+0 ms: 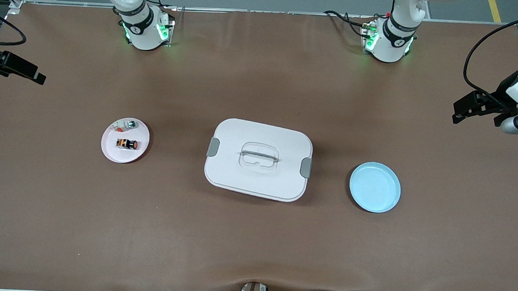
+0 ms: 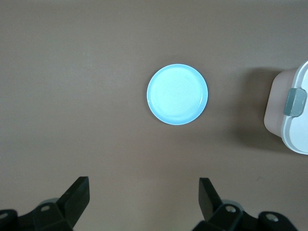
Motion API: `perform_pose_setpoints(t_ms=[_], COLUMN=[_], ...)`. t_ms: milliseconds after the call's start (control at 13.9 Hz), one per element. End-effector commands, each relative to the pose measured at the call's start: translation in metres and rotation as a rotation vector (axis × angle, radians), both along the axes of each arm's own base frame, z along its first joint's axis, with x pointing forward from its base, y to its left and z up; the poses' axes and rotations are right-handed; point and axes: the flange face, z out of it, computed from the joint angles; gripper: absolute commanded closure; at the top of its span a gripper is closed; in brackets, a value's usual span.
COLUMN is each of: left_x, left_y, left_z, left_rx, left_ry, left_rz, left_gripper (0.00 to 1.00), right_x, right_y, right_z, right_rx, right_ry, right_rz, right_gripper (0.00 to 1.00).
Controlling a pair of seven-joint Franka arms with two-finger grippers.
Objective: Transfer orange switch to right arm and place
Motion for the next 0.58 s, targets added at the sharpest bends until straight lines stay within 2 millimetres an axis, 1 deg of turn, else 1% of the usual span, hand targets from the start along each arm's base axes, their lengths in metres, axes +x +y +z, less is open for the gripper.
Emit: perform_pose_setpoints(t_ms=[0,144,289,505], left_x=[0.0004,0.0007,0.0017,0.0023], left_y=[-0.0014,-0.0014,0.0003,0.0018], left_z=[0.0022,0.0012,-0.0005,-0.0014], left_rx=[0.006,0.006,0.006,0.004], left_ry=[0.011,0.014,0.017,0.019], left_rz=[-0.015,-0.037,-0.04,-0.035], left_gripper=[0.0,0.0,0.0,0.0], right_x=[-0.0091,-0.0098,-0.0084,-0.0082], right_y=[-0.004,-0.0058,0.0015,0.0006], right_z=[0.0113,0.012,0.0126,0.0127], right_rx=[-0.015,-0.009,-0.029,-0.031], right_ry=[-0.02,-0.022,-0.029,-0.03], right_rz=[0.11,0.119,0.122,0.119], right_gripper=[0.0,0.0,0.0,0.0])
